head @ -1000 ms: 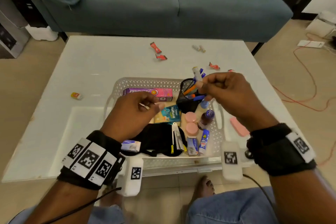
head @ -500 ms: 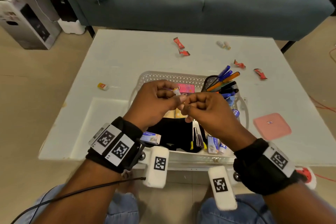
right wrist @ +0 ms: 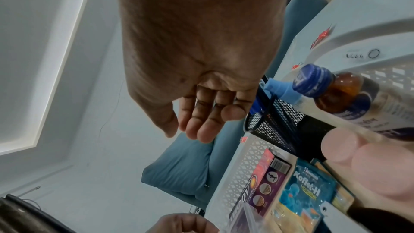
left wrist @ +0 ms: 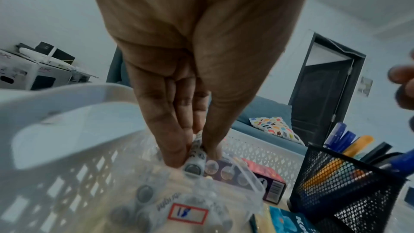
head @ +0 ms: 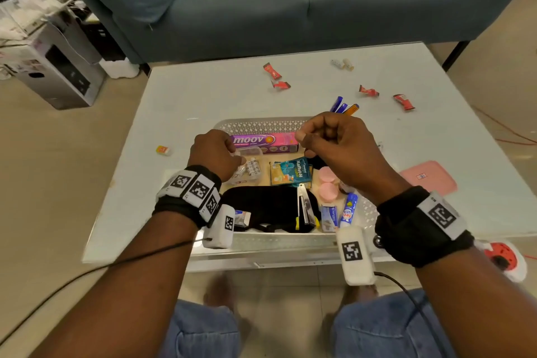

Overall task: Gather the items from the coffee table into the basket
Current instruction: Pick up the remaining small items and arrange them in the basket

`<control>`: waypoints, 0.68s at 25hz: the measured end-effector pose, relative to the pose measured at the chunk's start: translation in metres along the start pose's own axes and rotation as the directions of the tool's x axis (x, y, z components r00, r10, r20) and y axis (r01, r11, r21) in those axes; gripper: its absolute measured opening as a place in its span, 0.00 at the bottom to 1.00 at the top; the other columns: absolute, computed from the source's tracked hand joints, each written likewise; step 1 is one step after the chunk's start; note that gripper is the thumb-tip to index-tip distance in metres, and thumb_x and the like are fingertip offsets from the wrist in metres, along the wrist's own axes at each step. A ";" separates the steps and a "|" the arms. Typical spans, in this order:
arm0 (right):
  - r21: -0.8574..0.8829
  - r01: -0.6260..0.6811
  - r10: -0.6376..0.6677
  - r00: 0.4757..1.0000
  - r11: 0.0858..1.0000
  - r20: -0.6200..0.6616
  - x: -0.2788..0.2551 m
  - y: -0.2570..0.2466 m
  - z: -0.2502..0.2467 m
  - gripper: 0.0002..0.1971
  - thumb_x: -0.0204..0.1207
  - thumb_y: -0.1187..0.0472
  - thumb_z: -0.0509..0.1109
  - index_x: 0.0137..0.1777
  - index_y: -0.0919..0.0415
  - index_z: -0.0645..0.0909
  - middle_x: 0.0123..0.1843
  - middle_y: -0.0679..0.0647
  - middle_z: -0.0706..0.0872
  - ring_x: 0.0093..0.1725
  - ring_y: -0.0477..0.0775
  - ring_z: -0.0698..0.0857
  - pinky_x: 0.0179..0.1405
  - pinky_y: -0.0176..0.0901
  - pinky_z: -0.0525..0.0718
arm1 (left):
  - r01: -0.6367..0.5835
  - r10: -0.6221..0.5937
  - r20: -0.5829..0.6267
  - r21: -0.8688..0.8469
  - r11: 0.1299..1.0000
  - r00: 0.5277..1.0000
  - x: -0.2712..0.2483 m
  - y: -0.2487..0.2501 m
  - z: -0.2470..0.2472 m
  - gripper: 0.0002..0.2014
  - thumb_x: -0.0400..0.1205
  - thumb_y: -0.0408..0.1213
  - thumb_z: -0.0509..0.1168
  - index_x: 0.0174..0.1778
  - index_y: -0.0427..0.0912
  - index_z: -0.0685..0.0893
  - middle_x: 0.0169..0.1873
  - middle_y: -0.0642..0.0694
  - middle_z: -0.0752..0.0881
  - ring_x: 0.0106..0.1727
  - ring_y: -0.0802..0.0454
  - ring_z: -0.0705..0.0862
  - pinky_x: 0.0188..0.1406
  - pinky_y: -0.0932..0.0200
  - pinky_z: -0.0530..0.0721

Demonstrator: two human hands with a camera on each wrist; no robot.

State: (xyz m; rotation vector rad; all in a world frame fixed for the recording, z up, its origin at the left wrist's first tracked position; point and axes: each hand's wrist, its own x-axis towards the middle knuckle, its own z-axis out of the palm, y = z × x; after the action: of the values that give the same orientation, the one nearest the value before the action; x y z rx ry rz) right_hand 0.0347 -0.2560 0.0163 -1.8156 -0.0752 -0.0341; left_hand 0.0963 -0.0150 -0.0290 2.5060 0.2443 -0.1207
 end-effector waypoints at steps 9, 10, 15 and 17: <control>-0.031 0.082 -0.082 0.997 0.996 -0.010 0.003 -0.009 -0.008 0.04 0.81 0.60 0.77 0.49 0.60 0.89 0.37 0.50 0.91 0.39 0.50 0.91 0.41 0.31 0.88 | -0.010 -0.049 0.111 0.479 0.878 0.993 0.025 0.015 0.010 0.20 0.66 0.42 0.85 0.47 0.38 0.86 0.49 0.38 0.90 0.52 0.39 0.89 0.45 0.54 0.85; -0.029 0.091 -0.091 0.996 0.995 0.001 0.002 -0.010 -0.008 0.04 0.81 0.60 0.77 0.50 0.60 0.89 0.38 0.49 0.91 0.38 0.47 0.90 0.40 0.29 0.86 | -0.026 -0.039 0.117 0.510 0.860 0.992 0.025 0.016 0.011 0.20 0.66 0.41 0.85 0.46 0.39 0.85 0.48 0.39 0.89 0.51 0.39 0.89 0.43 0.55 0.83; -0.012 0.098 -0.098 0.995 0.995 0.008 0.000 -0.012 -0.010 0.04 0.82 0.60 0.76 0.50 0.59 0.89 0.39 0.48 0.92 0.38 0.44 0.89 0.39 0.27 0.84 | -0.042 -0.079 0.197 0.541 0.840 0.977 0.031 0.014 0.013 0.18 0.66 0.39 0.84 0.47 0.38 0.89 0.45 0.39 0.91 0.48 0.40 0.91 0.51 0.49 0.91; -0.010 0.105 -0.105 0.994 0.994 0.007 0.001 -0.013 -0.010 0.03 0.82 0.60 0.76 0.51 0.59 0.89 0.39 0.48 0.91 0.38 0.43 0.89 0.39 0.28 0.84 | -0.051 -0.076 0.206 0.553 0.831 0.976 0.031 0.013 0.015 0.16 0.67 0.38 0.82 0.49 0.39 0.90 0.47 0.38 0.92 0.48 0.39 0.91 0.52 0.48 0.92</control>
State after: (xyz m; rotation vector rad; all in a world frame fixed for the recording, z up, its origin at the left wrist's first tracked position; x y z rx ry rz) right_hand 0.0346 -0.2621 0.0315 -1.8212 -0.1753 -0.1029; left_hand 0.1291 -0.0291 -0.0382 3.0387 0.1455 -0.5455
